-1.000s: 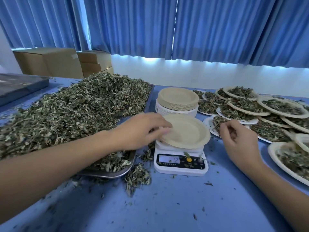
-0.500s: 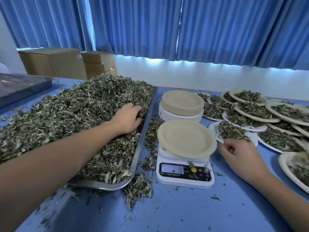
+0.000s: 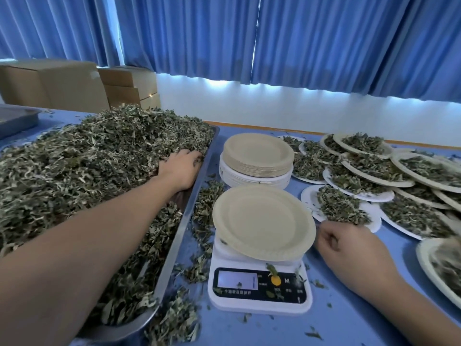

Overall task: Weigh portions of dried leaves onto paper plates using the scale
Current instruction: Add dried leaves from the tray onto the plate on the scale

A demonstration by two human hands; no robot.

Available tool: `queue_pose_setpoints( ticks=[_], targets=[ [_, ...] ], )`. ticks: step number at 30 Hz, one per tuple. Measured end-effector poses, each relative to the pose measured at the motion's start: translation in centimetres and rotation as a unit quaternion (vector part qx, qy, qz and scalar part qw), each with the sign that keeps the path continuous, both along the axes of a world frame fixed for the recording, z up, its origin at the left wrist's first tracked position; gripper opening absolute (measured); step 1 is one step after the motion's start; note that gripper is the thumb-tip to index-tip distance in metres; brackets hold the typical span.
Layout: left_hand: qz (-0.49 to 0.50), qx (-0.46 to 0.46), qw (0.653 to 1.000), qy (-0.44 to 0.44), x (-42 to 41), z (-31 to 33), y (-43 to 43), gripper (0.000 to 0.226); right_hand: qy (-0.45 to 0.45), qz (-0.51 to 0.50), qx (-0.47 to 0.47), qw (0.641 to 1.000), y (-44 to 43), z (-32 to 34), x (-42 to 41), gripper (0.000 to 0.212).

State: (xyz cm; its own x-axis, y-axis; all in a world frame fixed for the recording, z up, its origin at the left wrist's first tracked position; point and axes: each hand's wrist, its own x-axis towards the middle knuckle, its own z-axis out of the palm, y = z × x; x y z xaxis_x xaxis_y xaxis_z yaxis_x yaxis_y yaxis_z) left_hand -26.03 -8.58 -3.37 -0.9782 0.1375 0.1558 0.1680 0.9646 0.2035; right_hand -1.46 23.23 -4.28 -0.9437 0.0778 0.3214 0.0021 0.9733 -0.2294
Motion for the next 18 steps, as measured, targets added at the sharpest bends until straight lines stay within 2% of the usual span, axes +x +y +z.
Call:
queue_pose_setpoints(
  ticks=[6, 13, 14, 18],
  targets=[
    [0.002, 0.013, 0.998, 0.062, 0.8, -0.4, 0.1, 0.024, -0.011, -0.017, 0.036, 0.999, -0.6, 0.0, -0.3, 0.038],
    [-0.045, -0.052, 0.998, -0.003, 2.7, 2.3, -0.3, 0.004, -0.001, -0.012, 0.041, 0.999, -0.6, -0.2, -0.4, 0.044],
    [-0.047, -0.065, 0.997, -0.015, 3.1, 2.9, -0.4, 0.008, 0.001, -0.008, 0.039, 0.999, -0.5, -0.2, -0.4, 0.045],
    [-0.041, -0.094, 0.992, -0.068, 5.5, 5.9, -0.7, 0.047, 0.001, -0.003, 0.032, 0.999, -0.3, -0.3, -0.3, 0.044]
  ],
)
